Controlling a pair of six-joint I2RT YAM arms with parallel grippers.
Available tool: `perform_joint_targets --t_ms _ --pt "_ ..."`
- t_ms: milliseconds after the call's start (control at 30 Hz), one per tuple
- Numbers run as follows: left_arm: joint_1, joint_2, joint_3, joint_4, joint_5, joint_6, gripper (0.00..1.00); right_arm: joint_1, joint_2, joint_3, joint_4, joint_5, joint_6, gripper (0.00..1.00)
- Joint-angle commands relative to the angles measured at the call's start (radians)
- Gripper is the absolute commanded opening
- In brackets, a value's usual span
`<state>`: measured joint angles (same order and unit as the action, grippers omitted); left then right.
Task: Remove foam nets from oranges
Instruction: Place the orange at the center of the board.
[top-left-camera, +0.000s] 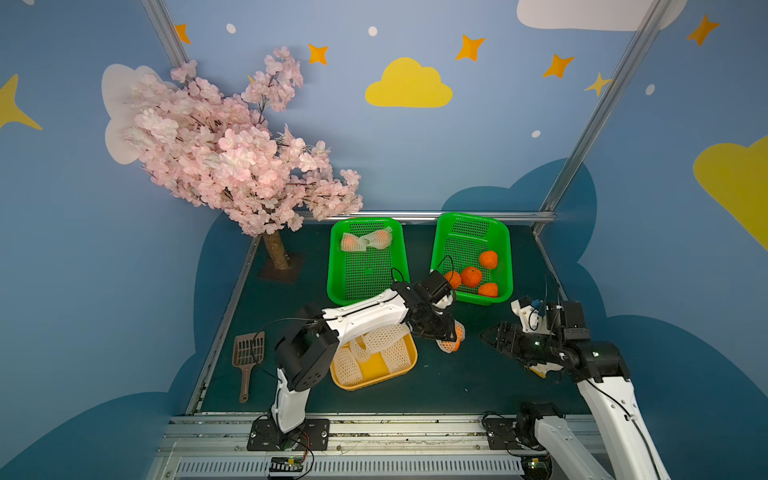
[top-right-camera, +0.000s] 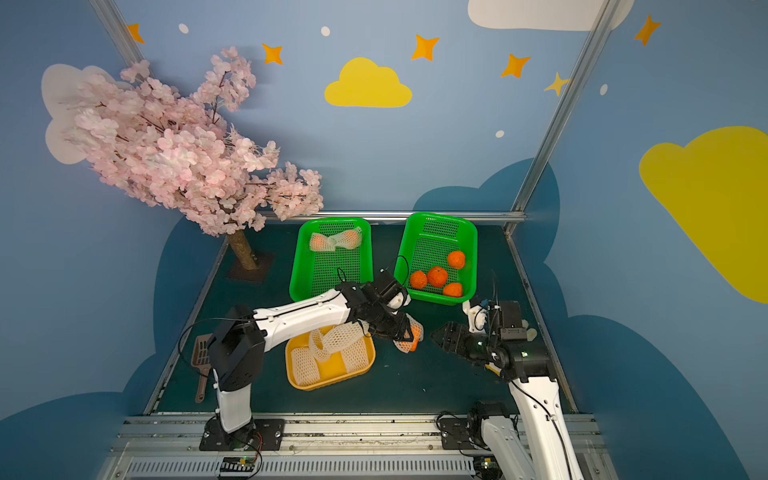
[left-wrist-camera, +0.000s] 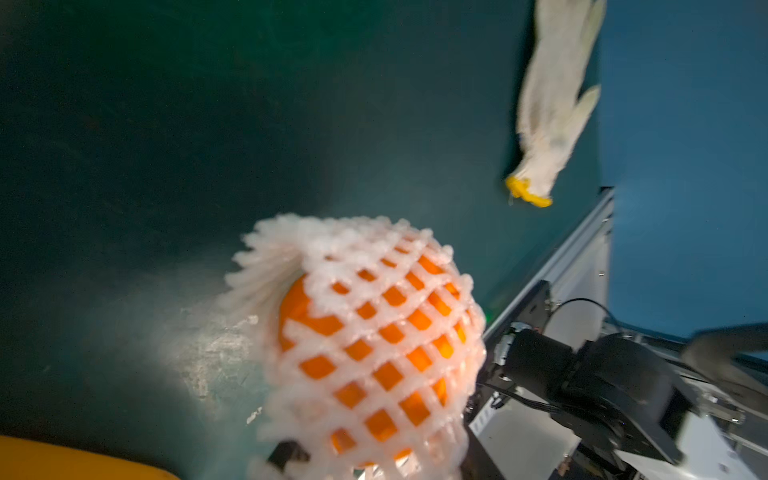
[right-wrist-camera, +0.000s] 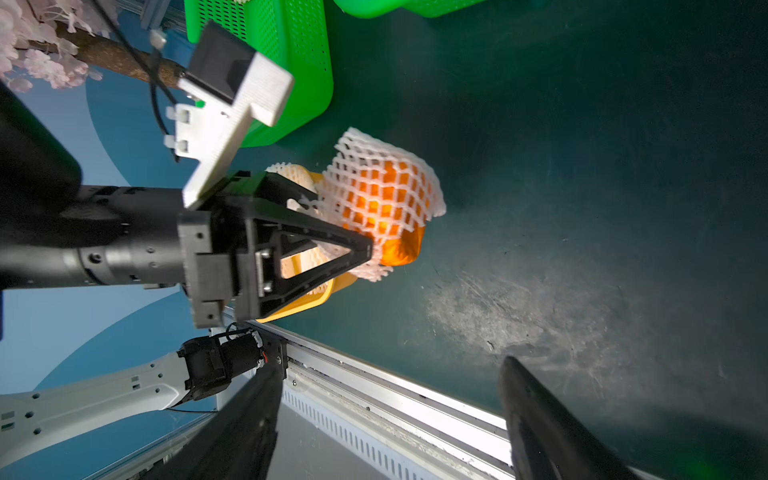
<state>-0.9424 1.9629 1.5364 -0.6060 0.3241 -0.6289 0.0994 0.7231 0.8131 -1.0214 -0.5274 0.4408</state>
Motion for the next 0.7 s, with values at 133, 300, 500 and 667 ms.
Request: perform_joint_targets --t_ms 133,300,500,667 --pt "-0.027 0.059 0.037 -0.019 -0.072 0.023 0.57 -0.005 -0.030 -0.093 0.034 0.012 0.039 0.81" --pt "-0.027 0.045 0.008 0.004 -0.034 0.021 0.74 -0.007 -0.031 -0.135 0.058 0.002 0.054 0.81" --pt "-0.023 -0.023 -0.052 0.054 -0.017 -0.030 0.78 -0.007 -0.027 -0.135 0.067 -0.006 0.065 0.81" --pt "-0.005 -0.069 -0.090 0.087 -0.037 -0.059 0.76 -0.007 -0.031 -0.176 0.092 -0.032 0.076 0.81"
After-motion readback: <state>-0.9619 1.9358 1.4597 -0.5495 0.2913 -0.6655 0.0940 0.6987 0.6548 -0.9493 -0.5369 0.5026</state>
